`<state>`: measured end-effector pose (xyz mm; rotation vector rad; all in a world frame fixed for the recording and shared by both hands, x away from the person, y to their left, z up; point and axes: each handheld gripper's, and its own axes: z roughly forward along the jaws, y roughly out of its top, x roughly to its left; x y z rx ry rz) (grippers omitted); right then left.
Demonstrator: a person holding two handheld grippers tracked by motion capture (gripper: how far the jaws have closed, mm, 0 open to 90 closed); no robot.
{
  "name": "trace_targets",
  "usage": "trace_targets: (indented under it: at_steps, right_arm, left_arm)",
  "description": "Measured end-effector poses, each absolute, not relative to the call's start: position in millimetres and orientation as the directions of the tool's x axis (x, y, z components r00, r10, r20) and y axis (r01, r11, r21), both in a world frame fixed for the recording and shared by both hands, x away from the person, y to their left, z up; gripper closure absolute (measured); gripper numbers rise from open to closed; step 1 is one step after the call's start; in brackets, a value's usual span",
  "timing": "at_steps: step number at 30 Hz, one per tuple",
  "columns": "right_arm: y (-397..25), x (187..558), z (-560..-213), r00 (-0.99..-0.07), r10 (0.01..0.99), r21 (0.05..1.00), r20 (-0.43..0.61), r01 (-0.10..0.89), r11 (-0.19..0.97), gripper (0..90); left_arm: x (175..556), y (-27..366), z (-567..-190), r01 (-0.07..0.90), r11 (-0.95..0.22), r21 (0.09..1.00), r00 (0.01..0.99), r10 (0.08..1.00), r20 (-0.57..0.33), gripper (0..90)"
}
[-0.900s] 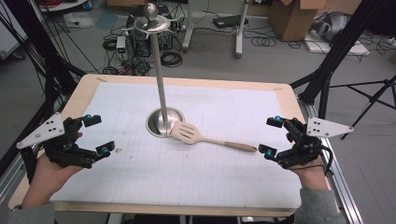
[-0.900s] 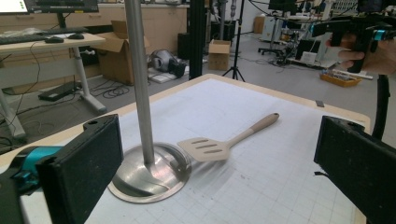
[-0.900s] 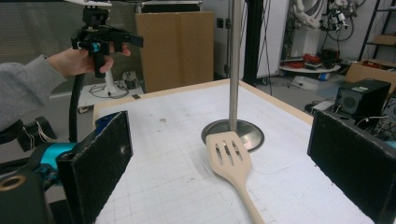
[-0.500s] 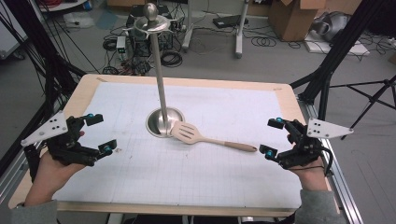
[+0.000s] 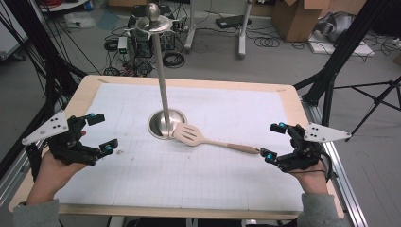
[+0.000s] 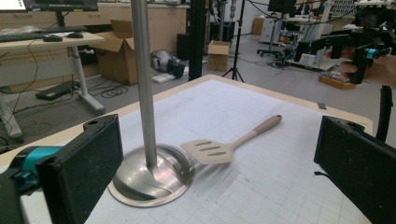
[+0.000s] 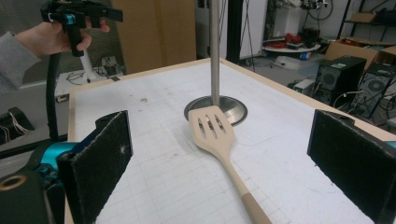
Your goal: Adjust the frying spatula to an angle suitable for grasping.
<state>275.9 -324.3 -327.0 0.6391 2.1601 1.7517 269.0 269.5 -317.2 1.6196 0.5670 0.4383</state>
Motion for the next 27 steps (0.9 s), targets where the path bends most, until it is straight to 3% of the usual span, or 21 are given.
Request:
trace_targets:
  at_steps: [12, 13, 27]
  right_arm:
    - [-316.5, 288.4, -342.0, -0.849, 0.523, 0.959, 0.074, 0.204, 0.196, 7.0]
    - [-314.6, 290.3, -344.4, -0.856, 0.51, 0.956, 0.082, 0.212, 0.201, 19.8]
    - [-297.9, 304.9, -354.8, -0.893, 0.447, 0.952, 0.041, 0.171, 0.253, 34.8]
  left_arm:
    - [263.9, 273.0, -316.7, 0.104, -0.071, 0.992, 0.797, 0.602, -0.041, 1.7]
    - [263.3, 273.3, -316.7, 0.105, -0.072, 0.992, 0.797, 0.603, -0.041, 1.7]
    - [257.7, 277.7, -321.2, 0.117, -0.079, 0.99, 0.784, 0.62, -0.044, 1.7]
